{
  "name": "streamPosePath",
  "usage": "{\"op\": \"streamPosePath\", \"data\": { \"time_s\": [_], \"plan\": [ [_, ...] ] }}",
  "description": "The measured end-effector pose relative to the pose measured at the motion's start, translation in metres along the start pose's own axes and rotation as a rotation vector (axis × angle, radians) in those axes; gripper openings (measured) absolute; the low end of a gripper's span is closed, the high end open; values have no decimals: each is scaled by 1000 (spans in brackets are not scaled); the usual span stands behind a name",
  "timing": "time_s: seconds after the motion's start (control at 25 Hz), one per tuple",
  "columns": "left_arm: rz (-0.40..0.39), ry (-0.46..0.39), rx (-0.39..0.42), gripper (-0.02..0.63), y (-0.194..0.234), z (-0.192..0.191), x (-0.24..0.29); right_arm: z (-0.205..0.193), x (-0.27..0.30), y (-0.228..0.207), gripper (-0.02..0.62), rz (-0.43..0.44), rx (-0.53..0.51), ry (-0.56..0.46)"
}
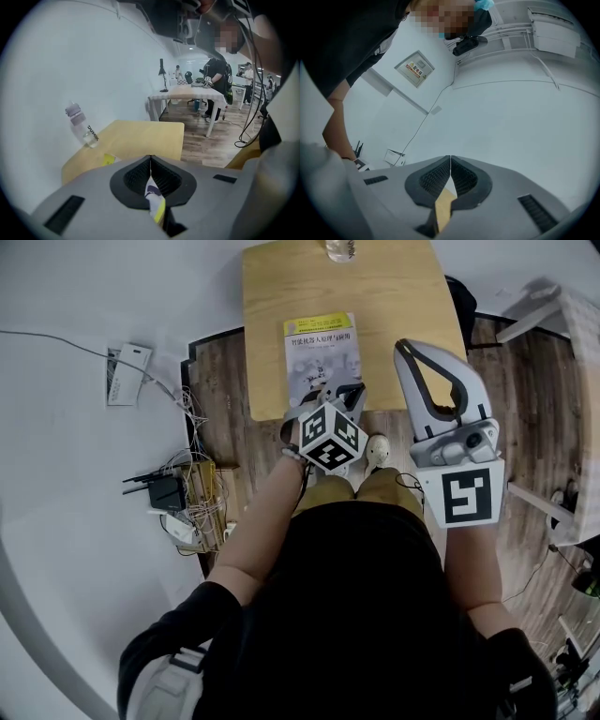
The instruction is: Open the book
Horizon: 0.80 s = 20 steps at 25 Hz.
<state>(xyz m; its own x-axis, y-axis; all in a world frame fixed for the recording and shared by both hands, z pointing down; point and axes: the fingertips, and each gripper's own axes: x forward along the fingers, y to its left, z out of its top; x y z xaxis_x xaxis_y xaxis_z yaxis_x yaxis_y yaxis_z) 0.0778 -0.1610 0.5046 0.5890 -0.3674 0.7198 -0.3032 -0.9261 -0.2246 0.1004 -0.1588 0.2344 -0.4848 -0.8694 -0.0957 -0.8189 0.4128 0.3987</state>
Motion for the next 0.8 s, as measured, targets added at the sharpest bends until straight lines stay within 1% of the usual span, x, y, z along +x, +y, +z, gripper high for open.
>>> {"op": "streamPosePath", "data": {
  "time_s": [0.32,0.44,0.72,0.8],
  "plan": [
    [-48,67,-13,16,-19,-21,21,-10,-4,-2,29,-7,18,15],
    [-64,107,8,67,-25,-30,28,-12,-4,-1,29,-5,19,21],
    [-103,178,12,111,-39,-52,41,-18,-8,1,29,0,21,37],
    [-105,191,14,112,-42,-57,44,-19,-7,2,29,4,21,39]
  ]
}}
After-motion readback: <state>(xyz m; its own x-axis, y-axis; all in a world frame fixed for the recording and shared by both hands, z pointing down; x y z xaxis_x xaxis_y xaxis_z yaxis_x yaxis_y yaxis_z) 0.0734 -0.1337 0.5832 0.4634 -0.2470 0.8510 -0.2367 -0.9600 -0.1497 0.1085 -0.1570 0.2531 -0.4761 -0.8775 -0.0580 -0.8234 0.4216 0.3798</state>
